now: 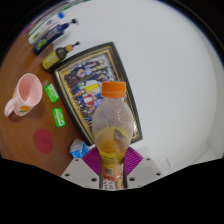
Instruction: Pour water
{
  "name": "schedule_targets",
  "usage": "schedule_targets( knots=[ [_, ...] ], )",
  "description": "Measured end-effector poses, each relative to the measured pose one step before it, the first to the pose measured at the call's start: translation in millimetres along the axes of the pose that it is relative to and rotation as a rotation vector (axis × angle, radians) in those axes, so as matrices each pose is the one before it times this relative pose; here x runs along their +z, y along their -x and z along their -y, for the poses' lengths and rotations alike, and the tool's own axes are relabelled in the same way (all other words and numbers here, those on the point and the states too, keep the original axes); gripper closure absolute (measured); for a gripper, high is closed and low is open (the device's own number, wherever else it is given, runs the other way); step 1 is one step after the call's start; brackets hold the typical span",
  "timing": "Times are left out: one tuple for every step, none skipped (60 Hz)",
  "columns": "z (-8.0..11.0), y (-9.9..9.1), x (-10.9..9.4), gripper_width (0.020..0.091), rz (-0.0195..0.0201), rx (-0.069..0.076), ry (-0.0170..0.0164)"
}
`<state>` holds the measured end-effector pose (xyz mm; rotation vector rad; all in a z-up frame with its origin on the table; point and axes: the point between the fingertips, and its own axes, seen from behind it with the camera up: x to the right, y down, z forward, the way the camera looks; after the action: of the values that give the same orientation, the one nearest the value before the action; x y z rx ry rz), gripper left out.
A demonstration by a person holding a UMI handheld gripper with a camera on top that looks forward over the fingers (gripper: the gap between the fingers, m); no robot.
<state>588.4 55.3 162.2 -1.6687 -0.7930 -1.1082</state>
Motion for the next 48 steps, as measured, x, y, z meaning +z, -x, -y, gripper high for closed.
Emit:
schedule_targets(
  knots=[
    [7.44, 1.87, 0.53, 0.0845, -0.00537, -0.0364, -0.00425],
    [7.00, 1.87, 0.79, 0.0844, -0.00463, -0.0356, -0.00461],
    [6.58, 0.46, 0.50, 0.0844, -0.00534, -0.0381, -0.00480],
    [6.47, 1.35, 0.33, 0.0844, -0.00564, -0.0365, -0.00317],
    [6.10, 1.42, 0.71, 0.0843, -0.00584, -0.0359, -0.00354],
    [5.95, 1.60, 0.86, 0.0845, -0.00558, -0.0355, -0.00329],
    [5.60, 1.74, 0.82, 0.0845, -0.00486, -0.0349, -0.00340],
    [5.26, 2.00, 0.89, 0.0844, -0.00354, -0.0347, -0.00279],
    [5.20, 2.01, 0.62, 0.0844, -0.00235, -0.0349, -0.00204],
    [4.68, 2.09, 0.59, 0.0843, -0.00200, -0.0352, -0.00248],
    [4.49, 1.52, 0.34, 0.0846, -0.00318, -0.0349, -0.00217],
    [3.05, 1.65, 2.26, 0.0844, -0.00798, -0.0346, -0.00999],
    [5.45, 0.71, 0.48, 0.0844, -0.00563, -0.0376, -0.00338],
    [4.25, 0.71, 0.73, 0.0845, -0.00616, -0.0377, -0.00588],
    [4.25, 0.60, 0.77, 0.0844, -0.00576, -0.0403, -0.00601],
    [3.97, 0.84, 0.95, 0.0844, -0.00651, -0.0400, -0.00685],
    [3.65, 0.79, 0.91, 0.0843, -0.00701, -0.0391, -0.00505],
    [3.78, 0.76, 1.15, 0.0842, -0.00625, -0.0372, -0.00589],
    [3.15, 1.88, 1.22, 0.0845, -0.00742, -0.0324, -0.00765],
    [4.21, -0.01, 0.65, 0.0843, -0.00203, -0.0315, -0.00490],
    [2.98, 0.68, 0.64, 0.0843, -0.00188, -0.0267, -0.00409],
    [1.82, 0.92, 0.92, 0.0842, -0.00095, -0.0233, -0.00138],
    [1.35, 1.01, 0.84, 0.0843, -0.00011, -0.0181, 0.00099],
    [1.30, 1.23, 0.76, 0.0844, 0.00141, -0.0131, 0.00138],
    [1.25, 1.51, 0.55, 0.0844, 0.00387, -0.0082, -0.00061],
    [1.19, 1.97, 0.37, 0.0845, 0.00549, -0.0063, -0.00108],
    [0.62, 2.00, 0.41, 0.0846, 0.00529, -0.0064, 0.00148],
    [-0.80, 2.88, 1.33, 0.0845, 0.00137, -0.0038, -0.00056],
    [-0.43, 0.34, 0.55, 0.0843, 0.00471, -0.0098, 0.00055],
    [0.47, 1.54, 0.45, 0.0844, 0.00407, -0.0064, -0.00031],
    [0.58, 1.73, 0.25, 0.0844, 0.00577, -0.0029, -0.00205],
    [0.31, 1.53, 0.20, 0.0843, 0.00576, 0.0019, -0.00215],
    [0.35, 1.27, 0.05, 0.0844, 0.00463, 0.0060, -0.00276],
    [0.39, 0.46, -0.08, 0.0842, 0.00281, 0.0087, -0.00310],
    [0.29, -0.10, -0.12, 0.0843, 0.00088, 0.0112, -0.00376],
    [0.00, -0.49, -0.19, 0.0843, 0.00070, 0.0139, -0.00319],
    [-0.35, -0.93, -0.23, 0.0842, 0.00053, 0.0186, -0.00247],
    [-0.10, -1.01, -0.26, 0.0843, 0.00174, 0.0237, -0.00323],
    [-0.25, -0.42, -0.31, 0.0844, 0.00444, 0.0285, -0.00390],
    [-0.25, 0.65, -0.30, 0.0842, 0.00492, 0.0354, -0.00148],
    [-0.49, 0.53, 0.43, 0.0844, 0.00907, 0.0425, -0.00501],
    [-1.35, -1.06, -0.38, 0.0844, 0.00960, 0.0436, -0.00175],
    [-2.15, -1.78, -0.59, 0.0845, 0.01388, 0.0498, -0.00531],
    [-1.06, -0.68, -0.69, 0.0845, 0.01110, 0.0532, -0.00059],
    [-1.08, -0.76, -0.60, 0.0844, 0.01249, 0.0547, -0.00067],
    [-0.66, -0.68, -0.63, 0.0844, 0.01286, 0.0569, -0.00155],
    [0.07, -0.69, -0.84, 0.0845, 0.01304, 0.0577, -0.00399],
    [0.09, -0.92, -0.61, 0.0846, 0.01319, 0.0564, -0.00487]
  ],
)
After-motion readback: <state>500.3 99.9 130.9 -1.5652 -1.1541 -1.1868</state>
